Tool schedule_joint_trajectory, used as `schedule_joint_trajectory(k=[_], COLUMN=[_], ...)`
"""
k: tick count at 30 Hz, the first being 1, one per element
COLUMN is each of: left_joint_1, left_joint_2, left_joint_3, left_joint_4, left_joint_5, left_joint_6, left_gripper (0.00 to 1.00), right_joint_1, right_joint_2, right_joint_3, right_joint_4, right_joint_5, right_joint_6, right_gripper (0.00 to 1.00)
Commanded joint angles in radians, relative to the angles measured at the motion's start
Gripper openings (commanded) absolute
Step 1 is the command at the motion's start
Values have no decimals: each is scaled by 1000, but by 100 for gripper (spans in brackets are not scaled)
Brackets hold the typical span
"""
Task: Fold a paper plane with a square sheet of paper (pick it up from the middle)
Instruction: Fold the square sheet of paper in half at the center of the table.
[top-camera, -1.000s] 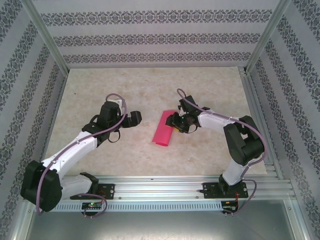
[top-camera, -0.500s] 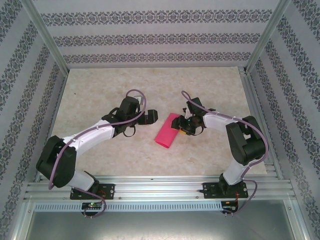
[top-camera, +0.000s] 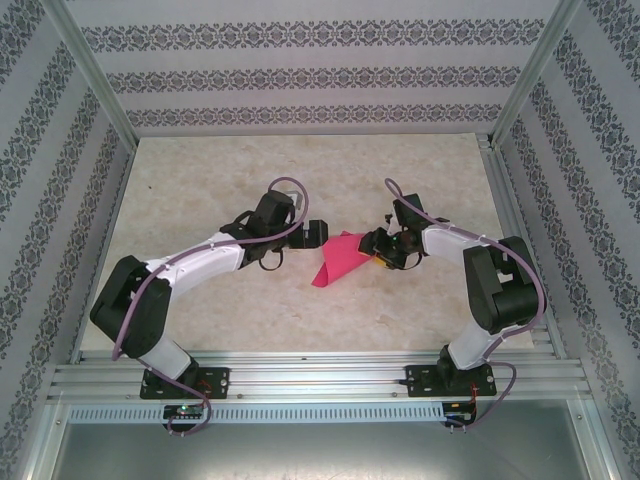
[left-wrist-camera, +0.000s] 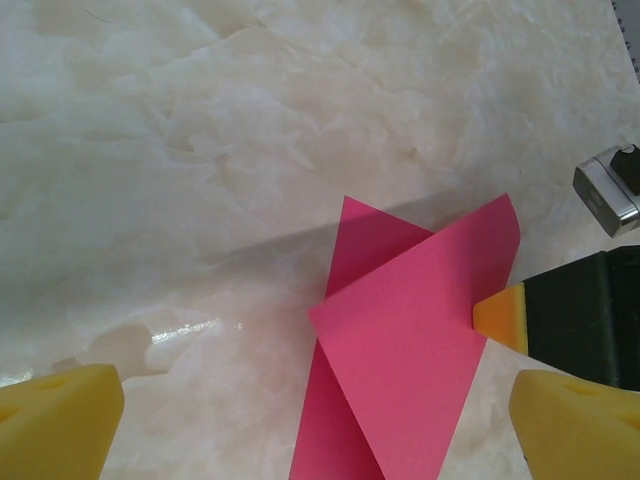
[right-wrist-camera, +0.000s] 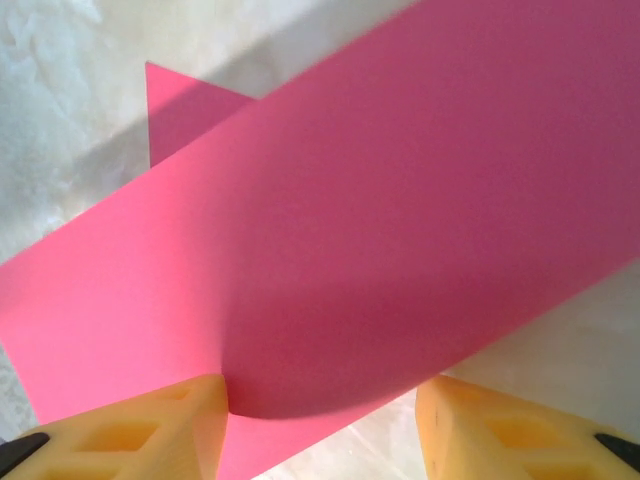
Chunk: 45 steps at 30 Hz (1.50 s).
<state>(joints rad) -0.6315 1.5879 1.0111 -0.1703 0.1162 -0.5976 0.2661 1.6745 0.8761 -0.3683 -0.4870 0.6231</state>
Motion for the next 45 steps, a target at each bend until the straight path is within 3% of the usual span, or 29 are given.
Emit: schedule_joint_trajectory(k=[1, 9, 15, 22, 28, 45], left_joint_1=[-11, -13, -14, -13, -13, -13], left_joint_2=[13, 20, 30, 50, 65, 77], left_joint_3=[22, 13, 18, 20, 17, 14], left_joint_4=[34, 49, 53, 67, 94, 103], left_joint_5=[4, 1, 5, 56, 86, 102], left_joint_6=[-20, -29, -37, -44, -40, -54], left_gripper=[100, 100, 100, 90, 86, 84], right_joint_1=[2, 32, 83, 100, 127, 157], right_joint_2=[-1, 32, 33, 67, 59, 106], right_joint_3=[26, 67, 104, 124, 121, 210], right_joint_4=[-48, -100, -157, -228, -191, -245], right_joint_5=[-40, -89, 20, 199, 212, 201], right_joint_6=[-80, -169, -152, -64, 5, -61], right_gripper=[53, 55, 56, 54, 55, 56])
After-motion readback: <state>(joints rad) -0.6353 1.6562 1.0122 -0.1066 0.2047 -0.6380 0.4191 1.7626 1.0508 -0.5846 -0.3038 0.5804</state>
